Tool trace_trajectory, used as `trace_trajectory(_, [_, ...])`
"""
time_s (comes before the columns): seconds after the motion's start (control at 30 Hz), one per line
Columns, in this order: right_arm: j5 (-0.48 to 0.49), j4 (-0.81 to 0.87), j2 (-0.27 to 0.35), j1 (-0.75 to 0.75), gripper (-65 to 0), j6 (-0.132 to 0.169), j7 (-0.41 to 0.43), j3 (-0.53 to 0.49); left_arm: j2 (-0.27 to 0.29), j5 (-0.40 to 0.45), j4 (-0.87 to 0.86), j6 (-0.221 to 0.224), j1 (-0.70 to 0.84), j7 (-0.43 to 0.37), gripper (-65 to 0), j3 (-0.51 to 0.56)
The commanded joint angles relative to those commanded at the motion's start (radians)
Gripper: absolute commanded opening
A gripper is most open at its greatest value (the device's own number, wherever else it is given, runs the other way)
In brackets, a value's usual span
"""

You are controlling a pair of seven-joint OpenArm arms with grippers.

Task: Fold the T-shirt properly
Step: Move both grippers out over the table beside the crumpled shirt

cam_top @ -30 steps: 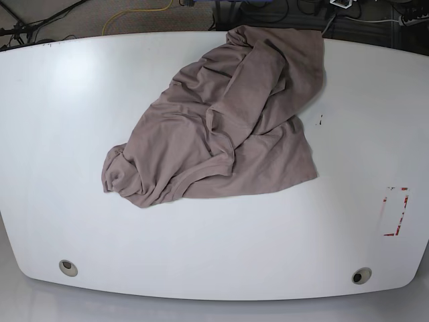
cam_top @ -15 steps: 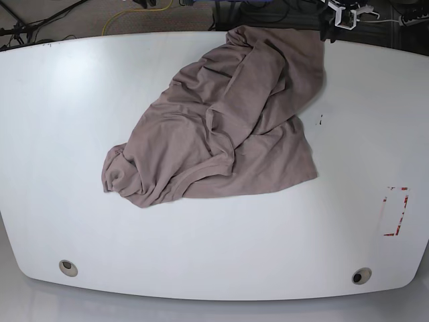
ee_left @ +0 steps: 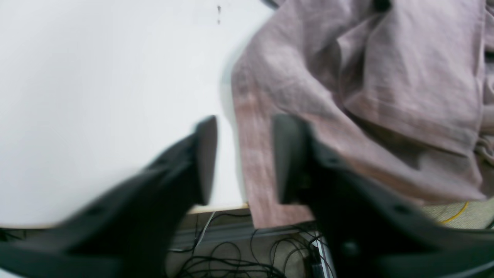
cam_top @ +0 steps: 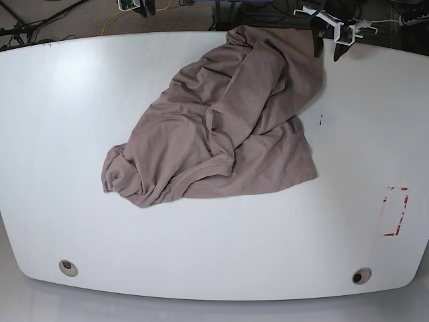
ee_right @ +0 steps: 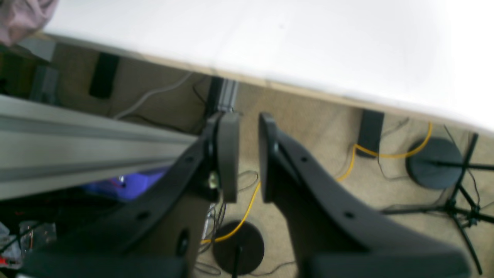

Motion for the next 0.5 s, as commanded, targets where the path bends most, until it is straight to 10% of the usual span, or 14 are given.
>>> trace_trajectory(0.27, [-0.002, 0.007, -0.001, 0.069, -49.6, 0.001, -0.038, -0.002, -0.026, -0.002, 0.026, 0.004, -0.053, -0.021, -30.4, -0.027])
trace_trajectory(0.5, [-0.005, 0.014, -0.007, 0.143, -28.7, -0.002, -0.092, 0.001, -0.043, -0.002, 0.031, 0.007, -0.057, -0.021, -28.4, -0.065])
